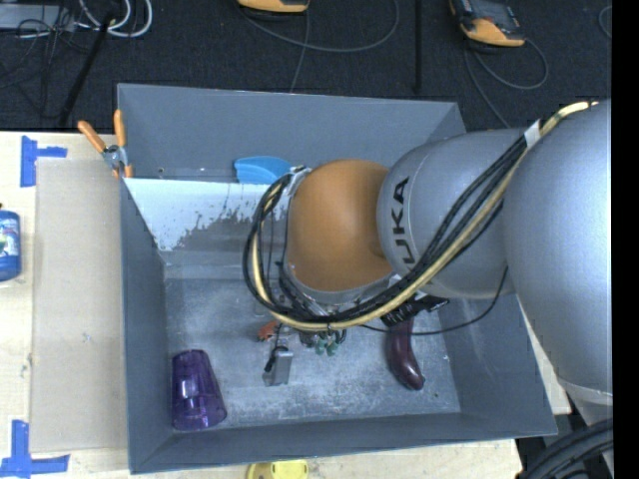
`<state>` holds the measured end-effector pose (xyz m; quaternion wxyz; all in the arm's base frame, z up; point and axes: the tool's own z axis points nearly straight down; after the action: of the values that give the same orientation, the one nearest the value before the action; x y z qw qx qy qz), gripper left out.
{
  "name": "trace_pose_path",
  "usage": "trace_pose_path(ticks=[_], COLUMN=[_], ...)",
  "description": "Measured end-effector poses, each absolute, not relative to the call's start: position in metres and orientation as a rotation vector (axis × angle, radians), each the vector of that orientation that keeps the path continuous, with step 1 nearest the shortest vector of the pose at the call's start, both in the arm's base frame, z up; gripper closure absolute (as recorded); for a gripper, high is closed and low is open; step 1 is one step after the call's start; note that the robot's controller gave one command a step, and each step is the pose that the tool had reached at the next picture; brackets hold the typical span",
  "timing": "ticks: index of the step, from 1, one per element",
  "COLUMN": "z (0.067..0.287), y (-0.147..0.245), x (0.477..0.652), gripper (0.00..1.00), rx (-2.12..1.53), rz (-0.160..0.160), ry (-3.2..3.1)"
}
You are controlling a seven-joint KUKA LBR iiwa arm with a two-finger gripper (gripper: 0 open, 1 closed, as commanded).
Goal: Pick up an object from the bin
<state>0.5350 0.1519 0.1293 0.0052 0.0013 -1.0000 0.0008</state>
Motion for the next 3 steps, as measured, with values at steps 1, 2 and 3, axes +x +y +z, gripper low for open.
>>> trace_pose_path(ticks=[1, 2, 3], z=[0.134, 0.119, 0.104], y=[0.151, 0.121, 0.102], x=[0.537, 0.548, 0.568], gripper=[0.0, 0.0, 0.0], rx=[-0.001, 0.119, 0.037], rz=[0.001, -0.001, 0.0], ry=[-3.139, -3.138, -3.143])
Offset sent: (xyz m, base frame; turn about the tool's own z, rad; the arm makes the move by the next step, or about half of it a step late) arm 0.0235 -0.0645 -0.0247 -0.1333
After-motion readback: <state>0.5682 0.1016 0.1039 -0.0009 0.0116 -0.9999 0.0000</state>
